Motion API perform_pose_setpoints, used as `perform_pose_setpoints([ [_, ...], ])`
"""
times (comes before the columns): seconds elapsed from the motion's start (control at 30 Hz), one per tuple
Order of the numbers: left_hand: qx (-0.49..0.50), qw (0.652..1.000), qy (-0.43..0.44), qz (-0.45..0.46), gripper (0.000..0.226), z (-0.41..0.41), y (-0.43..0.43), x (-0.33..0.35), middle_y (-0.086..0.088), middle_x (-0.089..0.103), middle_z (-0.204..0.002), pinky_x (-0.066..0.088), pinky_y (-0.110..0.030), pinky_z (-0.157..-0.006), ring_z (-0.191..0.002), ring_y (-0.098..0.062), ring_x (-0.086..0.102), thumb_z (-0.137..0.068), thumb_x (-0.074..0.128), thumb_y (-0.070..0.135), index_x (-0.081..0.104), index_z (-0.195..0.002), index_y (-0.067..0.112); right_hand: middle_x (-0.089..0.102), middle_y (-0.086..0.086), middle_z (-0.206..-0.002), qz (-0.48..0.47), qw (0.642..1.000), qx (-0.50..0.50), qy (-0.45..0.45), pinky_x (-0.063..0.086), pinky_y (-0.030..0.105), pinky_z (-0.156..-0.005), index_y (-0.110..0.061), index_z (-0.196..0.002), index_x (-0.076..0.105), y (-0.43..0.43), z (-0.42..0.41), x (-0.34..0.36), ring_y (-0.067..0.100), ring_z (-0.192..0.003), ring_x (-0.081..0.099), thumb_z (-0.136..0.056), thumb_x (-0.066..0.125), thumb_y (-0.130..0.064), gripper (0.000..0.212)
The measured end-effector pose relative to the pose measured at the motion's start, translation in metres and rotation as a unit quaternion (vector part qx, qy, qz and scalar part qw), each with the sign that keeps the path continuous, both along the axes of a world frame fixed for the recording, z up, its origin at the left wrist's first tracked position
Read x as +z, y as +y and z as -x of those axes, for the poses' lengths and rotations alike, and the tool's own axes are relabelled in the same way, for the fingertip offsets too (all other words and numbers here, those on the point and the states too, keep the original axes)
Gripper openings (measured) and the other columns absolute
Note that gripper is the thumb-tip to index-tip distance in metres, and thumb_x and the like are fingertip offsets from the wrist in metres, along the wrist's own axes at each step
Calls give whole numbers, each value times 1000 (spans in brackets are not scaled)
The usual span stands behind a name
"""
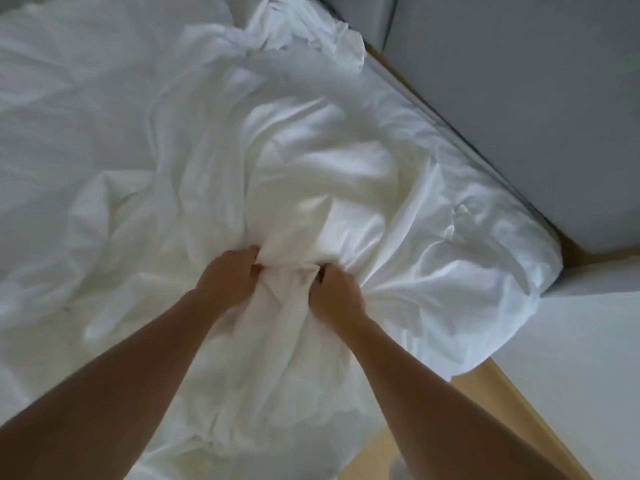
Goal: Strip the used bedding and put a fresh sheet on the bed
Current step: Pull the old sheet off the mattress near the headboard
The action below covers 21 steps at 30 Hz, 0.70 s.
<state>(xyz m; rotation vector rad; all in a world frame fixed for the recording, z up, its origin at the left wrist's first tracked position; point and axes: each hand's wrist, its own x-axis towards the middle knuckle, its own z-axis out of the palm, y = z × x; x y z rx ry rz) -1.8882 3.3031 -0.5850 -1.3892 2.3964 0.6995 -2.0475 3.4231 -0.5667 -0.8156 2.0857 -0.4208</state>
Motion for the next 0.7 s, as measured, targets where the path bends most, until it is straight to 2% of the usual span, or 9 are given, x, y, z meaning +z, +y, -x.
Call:
perform_pose_setpoints([
  [0.07, -16, 999, -29, -2, 28, -21, 4, 0, -14, 68, -117, 51, -42, -88, -108, -35, 65, -100, 53, 30, 58, -126, 20, 73, 5, -95, -9, 997, -40, -70, 54, 38, -83, -22, -98, 72, -9, -16, 9, 31, -92, 68, -77, 35, -88, 78],
  [0.1, -31, 998, -62, 1, 32, -35, 4, 3, -13, 67, -121, 50, -40, -90, -111, -34, 64, -98, 55, 28, 56, -130, 23, 73, 4, -96, -17, 996, -33, -83, 55, 37, -82, -23, -101, 72, -14, -23, 13, 30, -90, 69, -76, 39, -87, 76],
  [0.2, -31, 978, -195, 61, 44, -100, -11, 19, -9, 65, -124, 51, -36, -92, -111, -30, 65, -95, 54, 20, 50, -139, 25, 68, 13, -113, -40, 997, 63, -33, 52, 35, -87, -11, -110, 69, -27, -50, 20, 34, -108, 65, -94, 52, -33, 33],
  [0.33, 71, 948, -296, 94, 26, -185, -64, 34, -11, 65, -107, 56, -41, -88, -98, -32, 65, -95, 54, 20, 61, -119, 15, 66, 18, -116, 19, 930, 360, -73, 46, 25, -70, -4, -108, 69, -21, -141, 34, 33, -103, 64, -100, 50, -34, 37],
  [0.4, 116, 965, -224, 69, 28, -178, -72, 43, -14, 63, -112, 53, -43, -93, -106, -36, 64, -89, 59, 20, 63, -117, 18, 68, 17, -104, 0, 880, 462, -107, 38, 15, -42, -1, -97, 70, -11, -172, 38, 26, -81, 59, -98, 55, -34, 36],
  [0.47, 167, 982, -45, 75, 23, -138, -56, 54, -15, 65, -108, 52, -44, -92, -105, -37, 64, -87, 68, 19, 64, -109, 18, 64, 9, -86, -34, 876, 459, -143, 35, 17, -33, -6, -79, 65, -7, -174, 38, 20, -70, 56, -95, 60, -32, 32],
  [0.57, 195, 967, 153, -54, 41, -70, -19, 66, 6, 65, -95, 50, -34, -78, -86, -18, 65, -81, 78, 54, 59, -107, 29, 66, 1, -85, 7, 926, 334, -177, 45, 28, -56, -15, -82, 66, -10, -147, 45, 17, -72, 60, -89, 64, -41, 28],
  [0.63, 94, 978, 133, -128, 38, -41, 6, 51, 9, 65, -95, 43, -31, -75, -87, -17, 64, -84, 74, 55, 58, -109, 31, 71, 2, -93, 44, 966, 231, -107, 53, 36, -72, -17, -100, 71, -7, -126, 43, 19, -83, 65, -85, 62, -60, 47],
  [0.7, 29, 992, 71, -100, 27, -32, 20, 26, -4, 71, -106, 46, -33, -82, -102, -28, 66, -96, 64, 40, 65, -115, 21, 70, -2, -90, 83, 980, 162, 79, 54, 39, -79, -20, -96, 70, 17, -104, 32, 18, -85, 65, -80, 54, -77, 61],
])
